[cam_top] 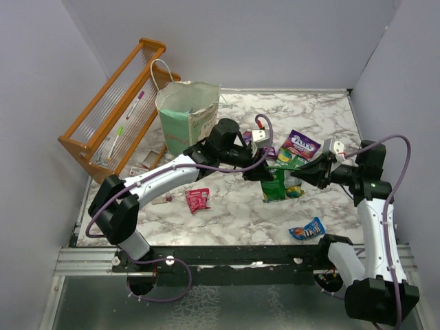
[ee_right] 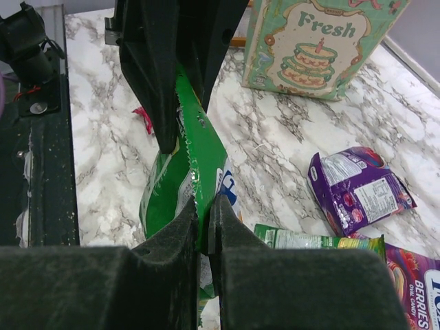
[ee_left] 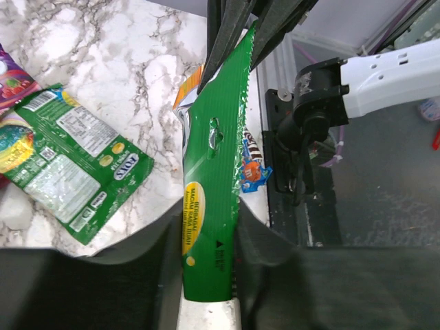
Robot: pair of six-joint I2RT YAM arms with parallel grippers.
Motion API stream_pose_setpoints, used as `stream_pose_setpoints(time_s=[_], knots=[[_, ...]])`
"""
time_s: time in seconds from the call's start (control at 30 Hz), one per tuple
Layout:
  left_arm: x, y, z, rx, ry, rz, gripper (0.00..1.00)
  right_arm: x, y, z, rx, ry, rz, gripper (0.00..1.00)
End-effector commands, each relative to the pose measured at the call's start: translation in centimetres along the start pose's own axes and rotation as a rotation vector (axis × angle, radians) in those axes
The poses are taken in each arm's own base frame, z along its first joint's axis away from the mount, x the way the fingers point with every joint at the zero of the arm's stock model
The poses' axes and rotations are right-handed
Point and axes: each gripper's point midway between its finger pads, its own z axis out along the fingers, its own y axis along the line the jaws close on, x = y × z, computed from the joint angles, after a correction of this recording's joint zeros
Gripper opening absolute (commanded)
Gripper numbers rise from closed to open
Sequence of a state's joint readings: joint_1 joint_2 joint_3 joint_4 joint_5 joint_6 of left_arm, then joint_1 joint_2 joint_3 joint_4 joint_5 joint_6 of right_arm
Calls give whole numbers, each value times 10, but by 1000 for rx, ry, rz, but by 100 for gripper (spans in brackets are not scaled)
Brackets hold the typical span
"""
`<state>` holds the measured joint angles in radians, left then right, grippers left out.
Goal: Place the snacks into the paper bag
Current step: Place the snack in the paper bag.
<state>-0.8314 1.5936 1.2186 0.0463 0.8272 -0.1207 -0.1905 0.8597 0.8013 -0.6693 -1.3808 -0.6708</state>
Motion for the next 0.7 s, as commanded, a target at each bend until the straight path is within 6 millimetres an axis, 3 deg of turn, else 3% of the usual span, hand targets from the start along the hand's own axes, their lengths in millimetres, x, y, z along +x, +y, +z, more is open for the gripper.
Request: stream_pose_setpoints(time_s=[0.0, 0.17, 0.33, 0.6, 0.67], knots=[[-4, -7, 4, 45, -21, 9, 18, -14, 9, 1, -30, -50, -40, 1], [-7, -11, 1, 49, -31, 34, 0, -10, 10, 0, -7, -44, -44, 1], [-9, -13, -6, 27, -26, 98, 0, -8, 6, -1, 42, -32, -58, 11], [-21, -10, -25, -63, -15, 225, 0, -6, 5, -3, 92, -19, -87, 60], [-24, -8, -31, -93, -10, 255, 0, -6, 4, -4, 97, -17, -82, 78]])
